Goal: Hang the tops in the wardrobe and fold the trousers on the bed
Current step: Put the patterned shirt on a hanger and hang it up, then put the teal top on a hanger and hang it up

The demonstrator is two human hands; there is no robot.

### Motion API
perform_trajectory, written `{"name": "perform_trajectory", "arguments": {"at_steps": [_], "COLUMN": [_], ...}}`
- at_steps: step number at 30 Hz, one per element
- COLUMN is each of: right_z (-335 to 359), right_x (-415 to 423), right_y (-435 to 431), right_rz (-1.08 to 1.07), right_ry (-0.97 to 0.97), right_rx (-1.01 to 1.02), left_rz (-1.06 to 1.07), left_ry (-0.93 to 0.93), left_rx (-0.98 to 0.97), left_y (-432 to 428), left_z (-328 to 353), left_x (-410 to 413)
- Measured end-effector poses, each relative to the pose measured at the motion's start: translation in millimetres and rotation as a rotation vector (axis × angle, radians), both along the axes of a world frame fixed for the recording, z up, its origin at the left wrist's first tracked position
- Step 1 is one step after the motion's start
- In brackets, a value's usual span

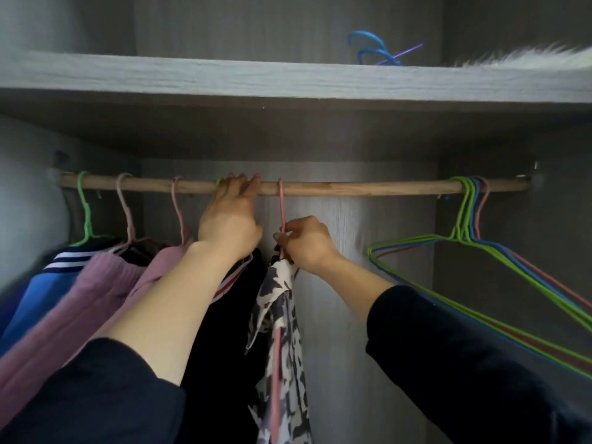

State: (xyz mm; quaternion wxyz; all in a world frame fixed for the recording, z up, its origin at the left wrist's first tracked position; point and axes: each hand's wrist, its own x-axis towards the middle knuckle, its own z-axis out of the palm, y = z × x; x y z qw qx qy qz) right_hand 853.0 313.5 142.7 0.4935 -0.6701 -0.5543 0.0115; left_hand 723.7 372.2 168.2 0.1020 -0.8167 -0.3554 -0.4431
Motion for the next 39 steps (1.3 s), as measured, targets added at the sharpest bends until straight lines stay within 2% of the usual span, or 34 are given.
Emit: {"name": "perform_trajectory", "arguments": {"at_steps": [3, 5, 9, 13, 16, 18, 22, 27, 31, 39], "right_z": [0, 3, 9, 9, 6, 3, -9, -13, -7, 14], "right_x": [-1, 8, 45, 87, 114, 133, 161, 169, 166, 146], "right_y": [-13, -27, -64, -109, -139, -155, -177, -188, -186, -179], "right_rz": [0.121, 0.073, -0.172, -0.510, -0.682, -0.746, -0.868, -0.866, -0.830, -0.725], "right_ry": [0.002, -0.048, -0.216, -0.518, -0.754, -0.880, -1.071, -1.078, -1.029, -0.659], "right_rx": [-0.092, -0.096, -0.034, -0.067, -0.050, -0.059, -0.264, -0.315, -0.264, -0.191], "left_rz": [-0.001, 0.013, 0.052, -0.116, -0.168, -0.183, -0.164, -0.144, -0.152, -0.151], "left_ry": [0.012, 0.032, 0.028, 0.093, 0.172, 0.135, -0.001, -0.037, -0.058, -0.038], "left_rx": [0.000, -0.015, 0.018, 0.129, 0.188, 0.179, 0.253, 0.301, 0.328, 0.300], "left_y": [-2, -6, -28, -54, -60, -60, -57, -53, -49, -53], "left_z": [3, 8, 17, 9, 2, -1, -11, -15, -18, -17], "left_x": [-2, -5, 8, 49, 77, 90, 106, 116, 116, 116]}}
